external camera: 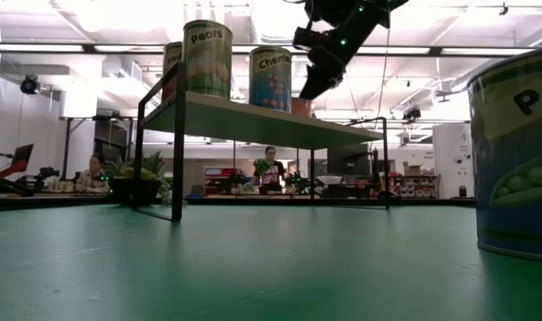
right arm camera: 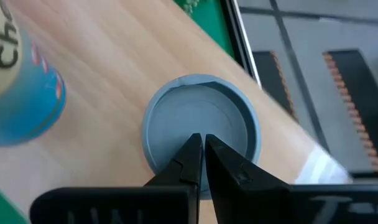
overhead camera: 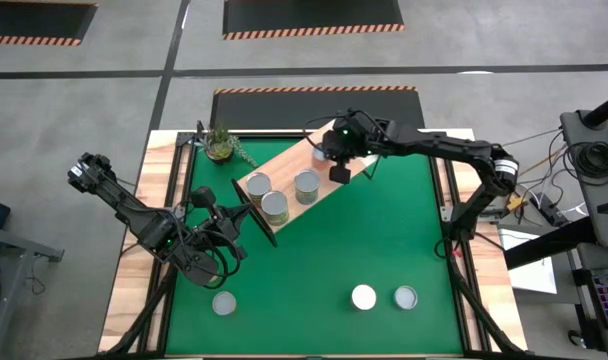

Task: Pick and place cans onto a shelf
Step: Put the white and orange can on the shelf, then put the dark green can on the shelf

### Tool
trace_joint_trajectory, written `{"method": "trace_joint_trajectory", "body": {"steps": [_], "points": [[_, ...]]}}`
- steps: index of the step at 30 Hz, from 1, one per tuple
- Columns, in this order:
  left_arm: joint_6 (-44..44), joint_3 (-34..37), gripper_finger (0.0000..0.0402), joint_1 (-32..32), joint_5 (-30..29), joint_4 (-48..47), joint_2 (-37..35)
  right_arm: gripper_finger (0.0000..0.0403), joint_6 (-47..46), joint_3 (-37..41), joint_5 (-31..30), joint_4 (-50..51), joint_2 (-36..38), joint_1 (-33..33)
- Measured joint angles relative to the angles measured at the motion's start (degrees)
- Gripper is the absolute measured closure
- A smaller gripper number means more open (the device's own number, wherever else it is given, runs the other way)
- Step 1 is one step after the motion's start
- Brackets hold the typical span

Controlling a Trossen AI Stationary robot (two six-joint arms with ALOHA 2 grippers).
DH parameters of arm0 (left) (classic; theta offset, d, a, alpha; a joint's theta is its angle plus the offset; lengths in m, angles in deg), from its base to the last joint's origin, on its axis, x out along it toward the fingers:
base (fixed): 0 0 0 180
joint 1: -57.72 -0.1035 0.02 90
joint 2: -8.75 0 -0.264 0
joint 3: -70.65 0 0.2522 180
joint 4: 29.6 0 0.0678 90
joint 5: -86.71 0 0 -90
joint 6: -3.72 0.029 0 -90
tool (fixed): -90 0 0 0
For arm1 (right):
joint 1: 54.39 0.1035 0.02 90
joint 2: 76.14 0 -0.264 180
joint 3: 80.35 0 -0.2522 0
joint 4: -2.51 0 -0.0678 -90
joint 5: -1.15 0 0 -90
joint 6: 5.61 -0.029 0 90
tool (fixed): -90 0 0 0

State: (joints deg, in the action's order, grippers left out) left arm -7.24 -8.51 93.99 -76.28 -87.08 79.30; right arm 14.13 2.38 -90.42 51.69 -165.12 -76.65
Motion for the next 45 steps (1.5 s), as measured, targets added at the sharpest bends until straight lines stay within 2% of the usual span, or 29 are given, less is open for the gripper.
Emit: {"method": "trace_joint_trajectory", "body": {"steps": [5, 21, 28, 32, 36, 38, 42, 45], "points": [[0.0, 0.0, 0.0402, 0.02, 0.0, 0.0, 0.0, 0.039, -0.69, 0.0, -0.02, 2.52, 0.8, -0.66], [-0.07, 0.0, 0.0402, 0.02, 0.0, 0.04, 0.02, 0.039, 1.05, -0.12, -0.12, 0.02, 0.33, -0.77], [-6.21, -0.02, 0.0402, 0.02, 1.09, 0.13, 0.02, 0.039, -2.06, -2.21, 0.05, 2.39, 5.91, 2.38], [-15.48, -0.02, 0.0402, 0.01, 9.83, -0.83, 0.02, 0.039, -4.28, -0.37, 0.06, 4.78, 10.71, 6.56], [-34.73, -0.02, 0.0402, 0.02, 22.69, -7.22, 0.14, 0.039, -6.84, 3.23, 0.07, 4.93, 16.48, 12.67], [-47.32, -0.02, 0.0402, 0.02, 30.64, -14.19, 0.2, 0.039, -7.68, 5.34, 0.05, 4.28, 19.23, 15.96], [-75.19, -0.01, 0.0402, -1.0, 46.53, -35.88, 0.99, 0.039, -8.69, 9.76, -0.17, 0.37, 23.85, 22.01], [-85.52, 0.91, 0.0402, -2.21, 59.81, -45.65, 1.86, 0.039, -8.63, 12.66, -1.11, -3.59, 26.54, 25.79]]}}
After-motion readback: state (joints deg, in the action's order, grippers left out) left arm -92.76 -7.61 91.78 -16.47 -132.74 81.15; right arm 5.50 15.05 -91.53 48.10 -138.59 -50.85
